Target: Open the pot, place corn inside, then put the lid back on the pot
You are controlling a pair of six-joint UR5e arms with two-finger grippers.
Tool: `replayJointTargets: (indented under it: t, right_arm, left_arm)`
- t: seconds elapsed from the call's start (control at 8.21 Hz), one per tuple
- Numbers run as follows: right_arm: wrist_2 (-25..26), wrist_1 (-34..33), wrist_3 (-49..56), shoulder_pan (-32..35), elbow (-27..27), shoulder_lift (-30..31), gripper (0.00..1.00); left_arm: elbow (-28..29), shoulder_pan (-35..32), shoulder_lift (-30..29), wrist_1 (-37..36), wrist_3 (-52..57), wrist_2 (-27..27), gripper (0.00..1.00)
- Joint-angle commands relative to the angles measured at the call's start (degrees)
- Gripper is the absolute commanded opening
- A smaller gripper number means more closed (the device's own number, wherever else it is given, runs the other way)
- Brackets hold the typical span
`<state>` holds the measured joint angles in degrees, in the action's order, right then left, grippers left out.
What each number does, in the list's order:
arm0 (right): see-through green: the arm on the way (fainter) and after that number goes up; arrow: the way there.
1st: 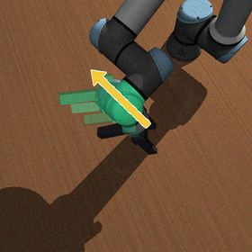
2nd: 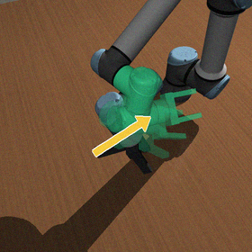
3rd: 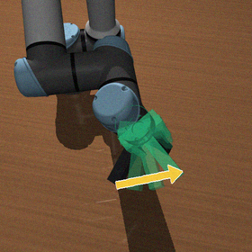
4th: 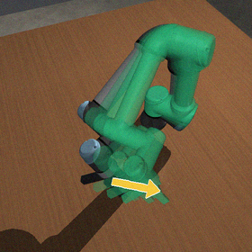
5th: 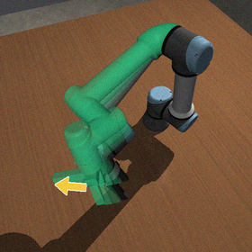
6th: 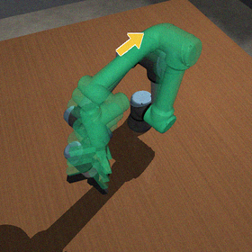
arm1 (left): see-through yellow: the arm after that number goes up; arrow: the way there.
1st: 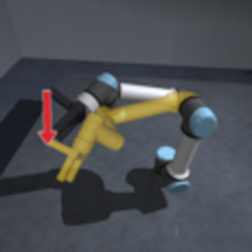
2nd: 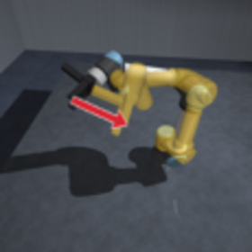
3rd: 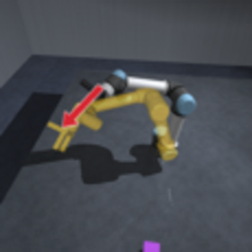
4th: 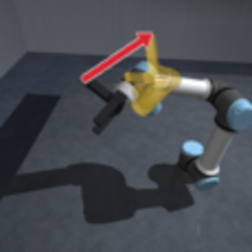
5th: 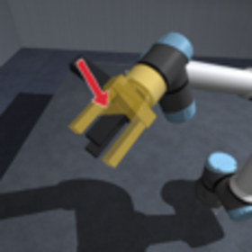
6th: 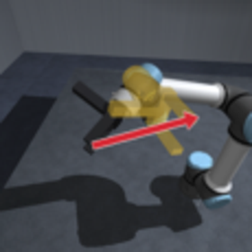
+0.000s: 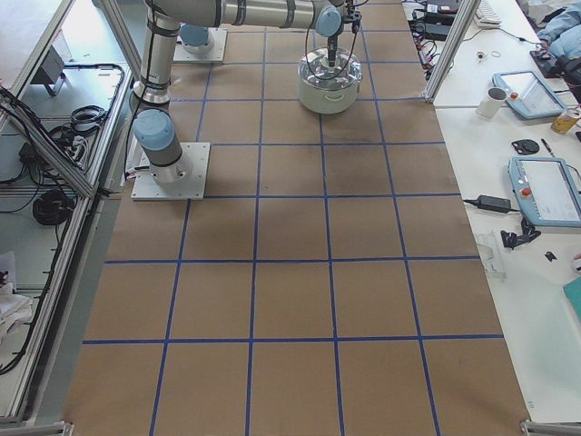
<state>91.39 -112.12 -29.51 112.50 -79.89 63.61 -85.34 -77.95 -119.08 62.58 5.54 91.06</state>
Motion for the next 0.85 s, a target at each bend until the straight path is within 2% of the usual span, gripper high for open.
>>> replayJointTargets:
  t: [0.0, 0.24, 0.37, 0.61, 0.73]
  right_arm:
    - [-0.1, 0.1, 0.3, 0.0, 0.0, 0.1, 0.29]
    - [-0.2, 0.2, 0.3, 0.0, 0.2, 0.1, 0.19]
    - [-0.2, 0.8, 0.5, -0.1, 0.9, 0.7, 0.17]
    - [-0.2, 4.4, 8.4, -1.7, 2.1, 4.1, 0.16]
    - [-0.6, 8.5, 12.6, -5.1, 2.1, 7.0, 0.16]
  left_arm:
    - [0.0, 0.0, -0.1, 0.0, 0.0, 0.0, 0.0]
    - [0.0, 0.0, -0.1, 0.0, 0.0, -0.1, 0.0]
    - [0.0, 0.0, -0.1, 0.0, 0.0, -0.1, 0.0]
    - [0.0, -0.2, -0.1, 0.0, 0.0, -0.1, 0.0]
    - [0.0, -0.6, 0.2, 0.1, -0.3, -0.1, 0.0]
